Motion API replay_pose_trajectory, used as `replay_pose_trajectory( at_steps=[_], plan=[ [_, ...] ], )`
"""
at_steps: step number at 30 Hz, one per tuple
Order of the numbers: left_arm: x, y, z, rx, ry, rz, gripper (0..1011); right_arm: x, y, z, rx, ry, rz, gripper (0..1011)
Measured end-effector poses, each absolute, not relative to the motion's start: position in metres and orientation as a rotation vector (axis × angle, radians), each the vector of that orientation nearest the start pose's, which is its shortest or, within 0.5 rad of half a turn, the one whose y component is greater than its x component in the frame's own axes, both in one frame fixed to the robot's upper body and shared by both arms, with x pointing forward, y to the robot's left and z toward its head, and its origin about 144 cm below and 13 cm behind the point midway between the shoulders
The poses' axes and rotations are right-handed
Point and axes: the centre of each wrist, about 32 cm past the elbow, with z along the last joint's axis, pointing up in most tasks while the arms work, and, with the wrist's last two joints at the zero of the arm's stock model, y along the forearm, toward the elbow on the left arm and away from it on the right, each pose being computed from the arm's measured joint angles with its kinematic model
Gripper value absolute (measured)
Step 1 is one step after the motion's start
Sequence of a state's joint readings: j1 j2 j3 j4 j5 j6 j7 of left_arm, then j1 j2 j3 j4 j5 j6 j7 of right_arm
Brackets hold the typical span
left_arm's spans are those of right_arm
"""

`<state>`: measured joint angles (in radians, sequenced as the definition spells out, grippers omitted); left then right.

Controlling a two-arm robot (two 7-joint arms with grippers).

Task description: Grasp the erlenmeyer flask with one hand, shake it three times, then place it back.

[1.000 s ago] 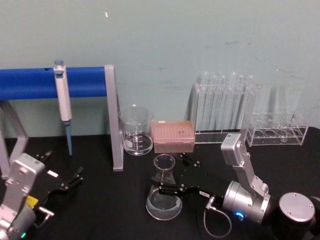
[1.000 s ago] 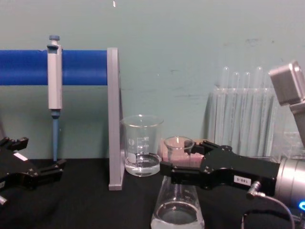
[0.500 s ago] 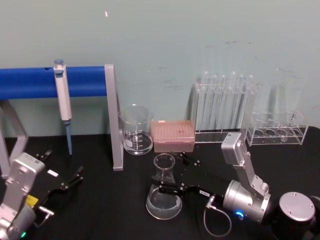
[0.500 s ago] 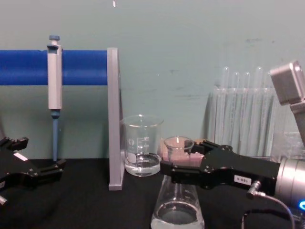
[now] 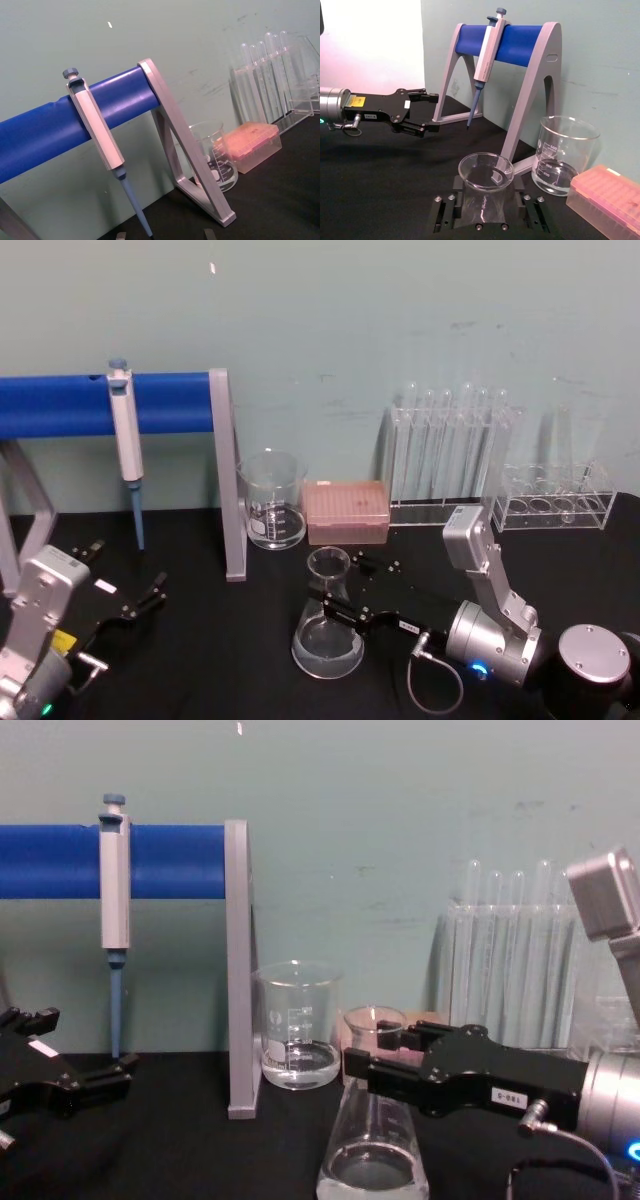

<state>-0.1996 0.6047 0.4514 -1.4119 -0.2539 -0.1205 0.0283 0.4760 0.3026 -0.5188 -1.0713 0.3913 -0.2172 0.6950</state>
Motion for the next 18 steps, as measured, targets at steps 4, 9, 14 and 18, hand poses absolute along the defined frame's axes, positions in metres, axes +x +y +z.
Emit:
replay_pose_trajectory(
  at_steps=[4, 9, 14, 18],
  plan=[
    [0.4886, 0.3097, 1.1398, 0.304, -0.285, 1.248, 1001, 0.5674, -0.2263, 1.1371, -0.052, -0.087, -0.577, 489],
    [0.4886, 0.3097, 1.1398, 0.304, -0.285, 1.248, 1001, 0.5674, -0.2264, 1.1372, -0.052, -0.087, -0.577, 451],
    [0.4886, 0.3097, 1.1398, 0.304, -0.285, 1.248, 1001, 0.5674, -0.2264, 1.1372, -0.052, -0.087, -0.577, 451],
    [0.4886, 0.3097, 1.1398, 0.304, -0.285, 1.248, 1001, 0.5674, -0.2263, 1.1372, -0.052, -0.087, -0.577, 451]
  ],
)
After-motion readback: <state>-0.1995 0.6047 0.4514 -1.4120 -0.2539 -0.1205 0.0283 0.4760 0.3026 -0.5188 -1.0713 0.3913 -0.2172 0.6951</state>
